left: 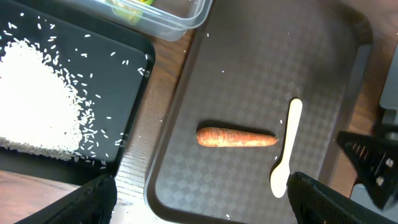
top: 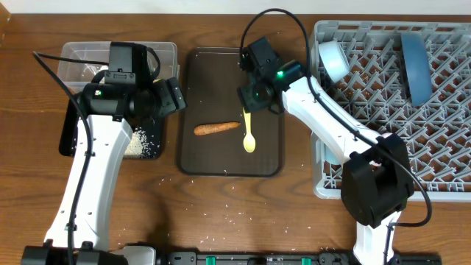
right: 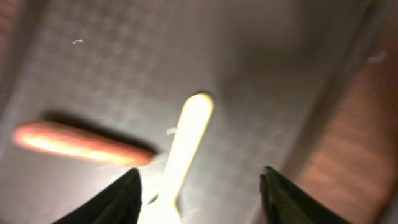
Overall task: Sort waste into correct bins and load items into the dishwasher rack
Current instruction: 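Grasp the yellow spoon on the brown tray with the right gripper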
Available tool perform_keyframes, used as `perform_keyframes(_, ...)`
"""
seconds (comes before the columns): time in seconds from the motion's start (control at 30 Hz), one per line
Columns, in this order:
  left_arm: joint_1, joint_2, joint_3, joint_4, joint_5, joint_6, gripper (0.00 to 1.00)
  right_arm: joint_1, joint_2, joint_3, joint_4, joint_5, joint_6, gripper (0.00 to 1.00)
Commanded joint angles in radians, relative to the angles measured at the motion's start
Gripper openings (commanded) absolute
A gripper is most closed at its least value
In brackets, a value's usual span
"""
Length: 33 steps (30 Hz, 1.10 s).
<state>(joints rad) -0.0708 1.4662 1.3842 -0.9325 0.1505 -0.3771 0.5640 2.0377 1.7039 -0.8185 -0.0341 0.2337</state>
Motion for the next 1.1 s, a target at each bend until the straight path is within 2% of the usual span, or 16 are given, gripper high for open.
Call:
perform_keyframes(0.0,0.004,0.003,0.006,-0.002,-0.006,-0.001,0.89,0.019,0.011,-0.045,0.000,-0.100,0.180,0.54)
perform_keyframes(0.2,0.004,0.003,0.006,-0.002,-0.006,-0.001,0.89,0.049,0.011,-0.200,0.090,-0.097,0.319,0.40)
perform_keyframes(0.33,0.004,0.003,0.006,-0.002,-0.006,-0.002,0.89,0.050,0.011,-0.290,0.180,-0.097,0.346,0.33)
perform_keyframes(0.47,0.004,0.003,0.006,-0.002,-0.006,-0.002,0.90,0.051,0.011,-0.336,0.243,-0.096,0.356,0.31)
perform_keyframes(0.73,0.004,0.003,0.006,-0.002,-0.006,-0.002,0.90,0.060,0.023,-0.385,0.332,-0.022,0.425,0.20)
perform_keyframes(0.9,0.004,0.003,0.006,-0.002,-0.006,-0.001,0.90,0.076,0.073,-0.385,0.389,-0.024,0.436,0.19)
perform_keyframes(1.0,0.004,0.003,0.006,-0.002,-0.006,-0.002,0.90,0.073,0.079,-0.384,0.391,-0.044,0.435,0.04)
perform_keyframes(1.07,0.004,0.003,0.006,-0.002,-0.006,-0.001,0.90,0.071,0.078,-0.383,0.388,-0.055,0.436,0.01)
